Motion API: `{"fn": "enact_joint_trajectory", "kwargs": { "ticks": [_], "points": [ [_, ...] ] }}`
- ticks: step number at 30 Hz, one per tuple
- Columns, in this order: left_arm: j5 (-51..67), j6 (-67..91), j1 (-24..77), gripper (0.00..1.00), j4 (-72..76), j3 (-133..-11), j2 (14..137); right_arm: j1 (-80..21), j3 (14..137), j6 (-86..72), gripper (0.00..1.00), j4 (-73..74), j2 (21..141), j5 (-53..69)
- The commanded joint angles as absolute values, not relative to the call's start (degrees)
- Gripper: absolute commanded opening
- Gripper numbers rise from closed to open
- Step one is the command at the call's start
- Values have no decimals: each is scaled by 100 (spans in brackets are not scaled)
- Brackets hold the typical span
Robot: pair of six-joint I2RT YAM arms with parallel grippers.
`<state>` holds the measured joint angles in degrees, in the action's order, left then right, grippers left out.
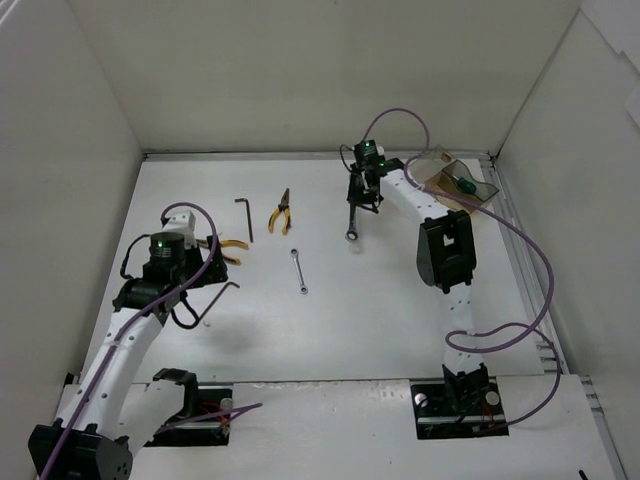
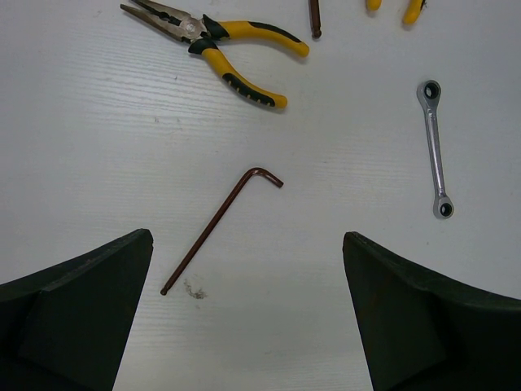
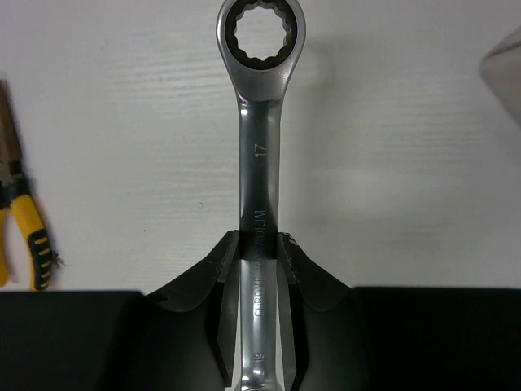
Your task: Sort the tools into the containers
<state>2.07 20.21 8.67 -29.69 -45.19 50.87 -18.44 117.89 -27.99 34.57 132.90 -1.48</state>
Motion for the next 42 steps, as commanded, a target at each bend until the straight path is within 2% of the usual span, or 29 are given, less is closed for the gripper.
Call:
{"fn": "enact_joint_trajectory", "kwargs": {
  "ticks": [1,11,21,28,42],
  "points": [
    [123,1995,844,100,-2681,-4597,5001,-1582,12348,-3111,0,2786,12384,156],
    [167,1978,844,100,-2619,-4562,4992,-1126,12375,-3164,0,2137,11971,-562],
    [272,1890,844,100,-2399,-4368,4755,-510,11461,-3568,0,239,11593,-1344],
    [351,1855,844,100,-2241,-4254,4684,-2,11540,-3683,0,-360,11926,-1459],
    [325,1846,844,100,-2276,-4359,4869,193,11724,-3726,0,-1011,12734,-1450]
  ]
}}
